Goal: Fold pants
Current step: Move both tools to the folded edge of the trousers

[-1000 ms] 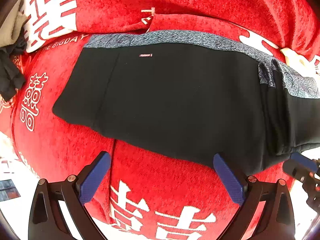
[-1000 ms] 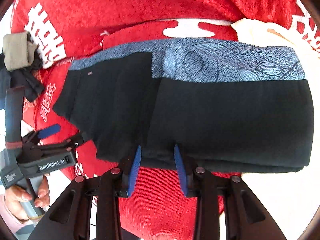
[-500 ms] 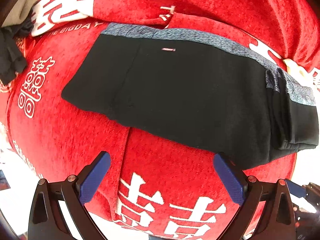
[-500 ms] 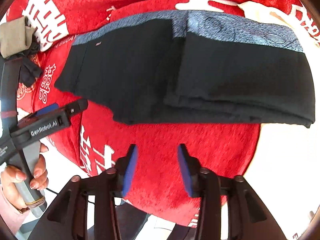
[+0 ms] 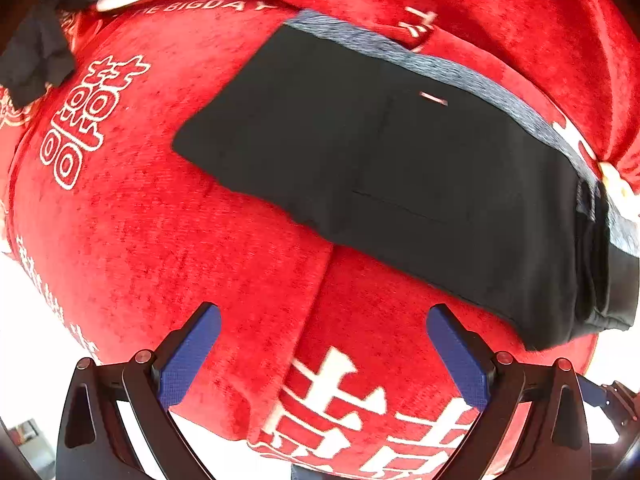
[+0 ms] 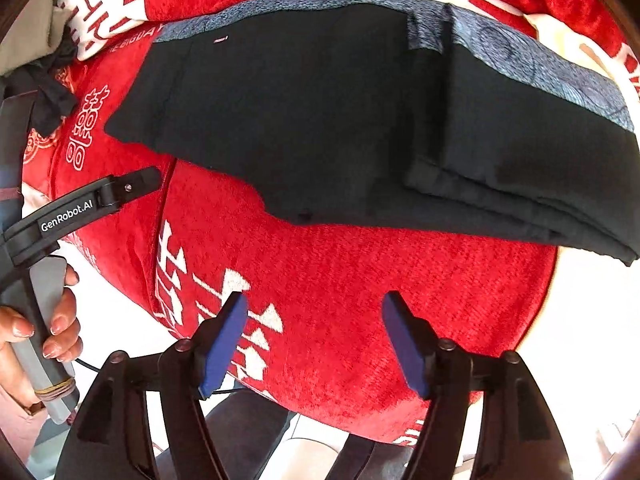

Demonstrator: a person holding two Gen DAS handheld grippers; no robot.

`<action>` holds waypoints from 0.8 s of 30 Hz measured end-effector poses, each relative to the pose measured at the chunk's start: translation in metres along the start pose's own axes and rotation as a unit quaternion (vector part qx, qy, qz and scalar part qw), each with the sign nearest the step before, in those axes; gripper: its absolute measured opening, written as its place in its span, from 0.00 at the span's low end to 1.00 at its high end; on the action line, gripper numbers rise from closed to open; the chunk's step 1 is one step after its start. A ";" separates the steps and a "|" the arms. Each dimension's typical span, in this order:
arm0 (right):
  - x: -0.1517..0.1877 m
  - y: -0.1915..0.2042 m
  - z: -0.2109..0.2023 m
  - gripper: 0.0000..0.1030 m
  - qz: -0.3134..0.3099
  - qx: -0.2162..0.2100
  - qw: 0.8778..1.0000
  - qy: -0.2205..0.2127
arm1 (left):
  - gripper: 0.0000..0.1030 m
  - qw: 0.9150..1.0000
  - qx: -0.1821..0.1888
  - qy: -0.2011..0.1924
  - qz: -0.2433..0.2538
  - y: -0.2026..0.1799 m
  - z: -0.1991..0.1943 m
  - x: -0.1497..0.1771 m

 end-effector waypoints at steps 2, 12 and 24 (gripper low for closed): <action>-0.003 0.003 0.000 0.71 -0.006 0.002 1.000 0.001 | 1.00 1.000 0.000 -0.001 -0.005 0.004 0.002 -0.004; -0.031 0.010 -0.010 0.71 -0.031 0.037 0.998 -0.037 | 1.00 0.999 0.023 -0.002 -0.024 0.022 0.014 -0.029; -0.048 0.012 0.013 0.72 -0.023 0.029 0.999 -0.029 | 1.00 0.982 0.147 -0.026 -0.120 0.072 0.028 -0.062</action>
Point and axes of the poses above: each gripper's, at about its wrist camera, not at the fingertips, and z roughly the way its jaws point, y to its left, x to its underside, the point moved 3 cm from there along z, roughly the way its jaws point, and after that the axes turned 1 degree about y, right-handed, at the moved point
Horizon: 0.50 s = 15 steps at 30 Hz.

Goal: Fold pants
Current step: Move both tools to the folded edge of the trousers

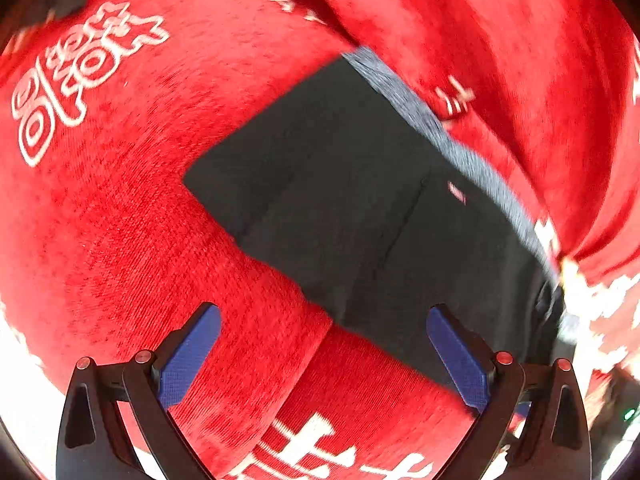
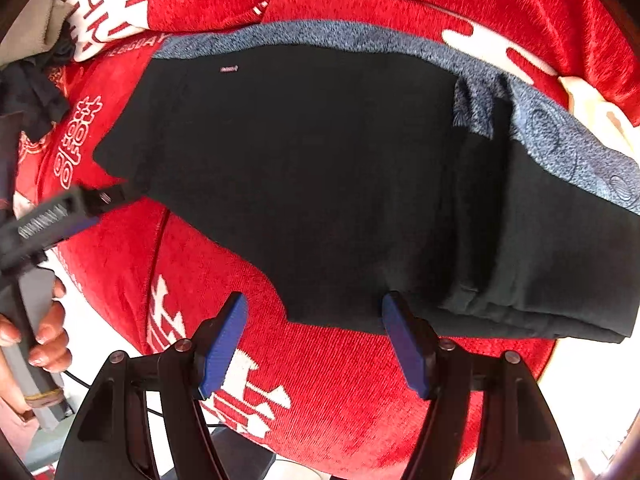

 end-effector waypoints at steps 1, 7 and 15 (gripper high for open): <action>0.000 0.000 0.001 0.73 0.000 -0.001 1.000 -0.001 | 1.00 1.000 0.019 -0.002 -0.016 0.007 0.001 -0.004; 0.002 0.002 0.003 0.75 -0.008 0.000 1.000 -0.006 | 1.00 0.993 0.104 -0.014 -0.045 0.019 0.010 -0.010; 0.002 0.000 0.003 0.75 -0.007 -0.001 1.000 -0.008 | 1.00 0.983 0.168 -0.024 -0.068 0.008 0.024 -0.017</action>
Point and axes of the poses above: each gripper's, at about its wrist camera, not at the fingertips, and z roughly the way its jaws point, y to its left, x to its underside, the point moved 3 cm from there along z, roughly the way its jaws point, and after that the axes turned 1 degree about y, right-handed, at the moved point
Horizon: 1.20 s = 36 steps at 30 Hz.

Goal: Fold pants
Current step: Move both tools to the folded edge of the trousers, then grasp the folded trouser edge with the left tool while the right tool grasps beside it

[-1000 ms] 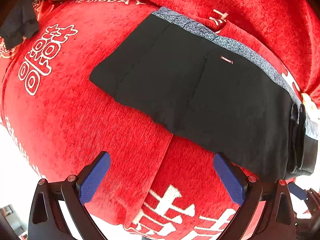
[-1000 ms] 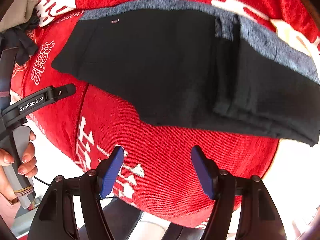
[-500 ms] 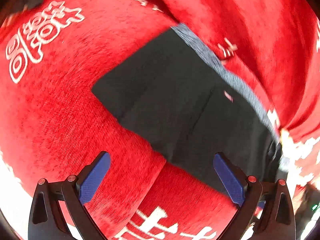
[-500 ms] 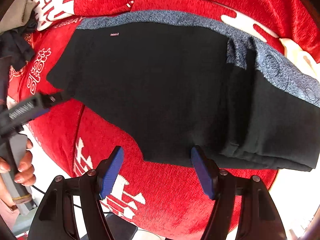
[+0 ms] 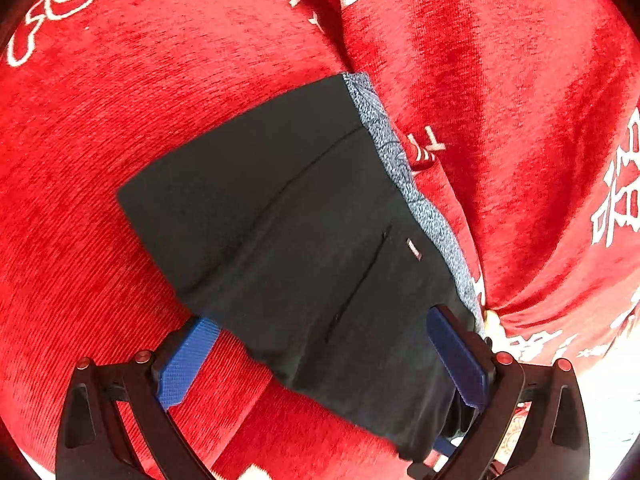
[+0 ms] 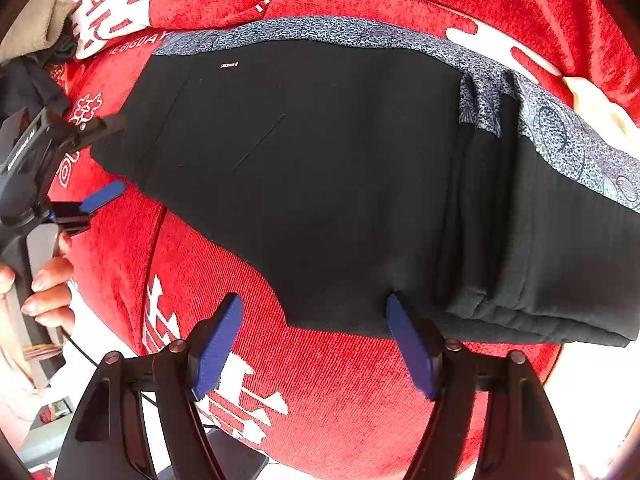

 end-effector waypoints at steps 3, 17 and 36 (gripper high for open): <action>0.001 0.000 0.000 0.75 -0.004 0.003 1.000 -0.002 | 1.00 1.000 -0.001 -0.007 0.006 -0.004 0.003 -0.002; 0.004 0.008 0.005 0.78 -0.009 0.009 1.000 -0.007 | 0.89 0.999 -0.041 -0.012 0.025 -0.025 0.023 -0.014; -0.156 0.065 -0.074 0.78 -0.041 -0.198 0.979 -0.008 | 0.31 0.820 -0.339 -0.129 0.443 -0.118 0.036 0.047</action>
Point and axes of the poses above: each gripper's, at about its wrist camera, not at the fingertips, and z roughly the way its jaws point, y to its left, x to its underside, the point moved 3 cm from there along z, roughly the way its jaws point, and after that the axes turned 1 degree about y, right-handed, at the moved point
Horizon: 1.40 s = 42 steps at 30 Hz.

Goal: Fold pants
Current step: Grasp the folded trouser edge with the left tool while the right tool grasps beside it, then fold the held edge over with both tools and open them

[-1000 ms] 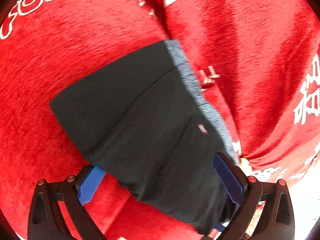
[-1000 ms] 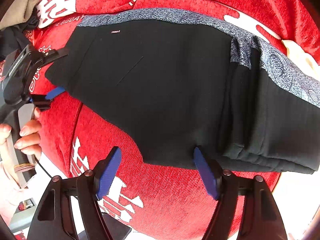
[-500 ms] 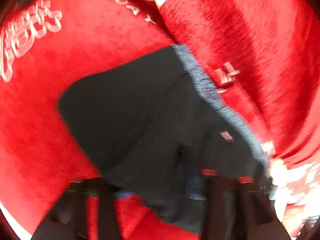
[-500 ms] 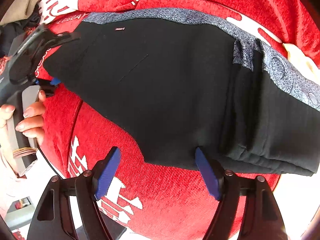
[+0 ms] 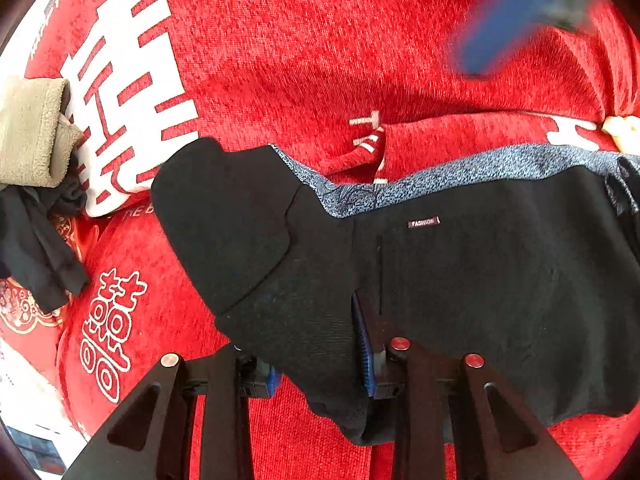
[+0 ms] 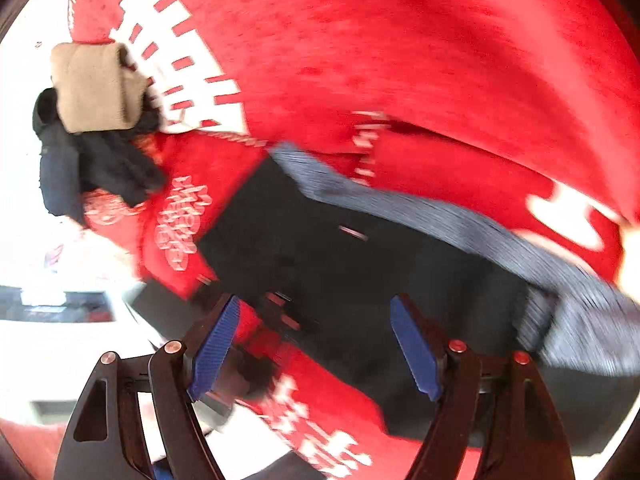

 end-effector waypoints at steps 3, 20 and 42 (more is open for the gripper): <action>-0.032 0.030 0.035 0.79 -0.029 -0.022 0.998 0.049 | 0.31 1.000 -0.007 -0.006 0.012 -0.004 -0.001 0.002; -0.023 0.030 0.069 0.18 -0.019 -0.049 0.995 0.088 | 0.31 0.996 0.018 -0.076 0.045 -0.030 -0.102 -0.029; 0.192 -0.215 -0.175 0.18 0.187 -0.165 0.947 -0.203 | 0.31 0.954 0.175 -0.093 0.227 -0.321 -0.190 -0.062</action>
Point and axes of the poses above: each gripper's, at about its wrist camera, not at the fingertips, and z roughly the way its jaws point, y to its left, x to its underside, the point moved 3 cm from there along z, roughly the way its jaws point, and after that the axes turned 1 degree about y, right-handed, at the moved point
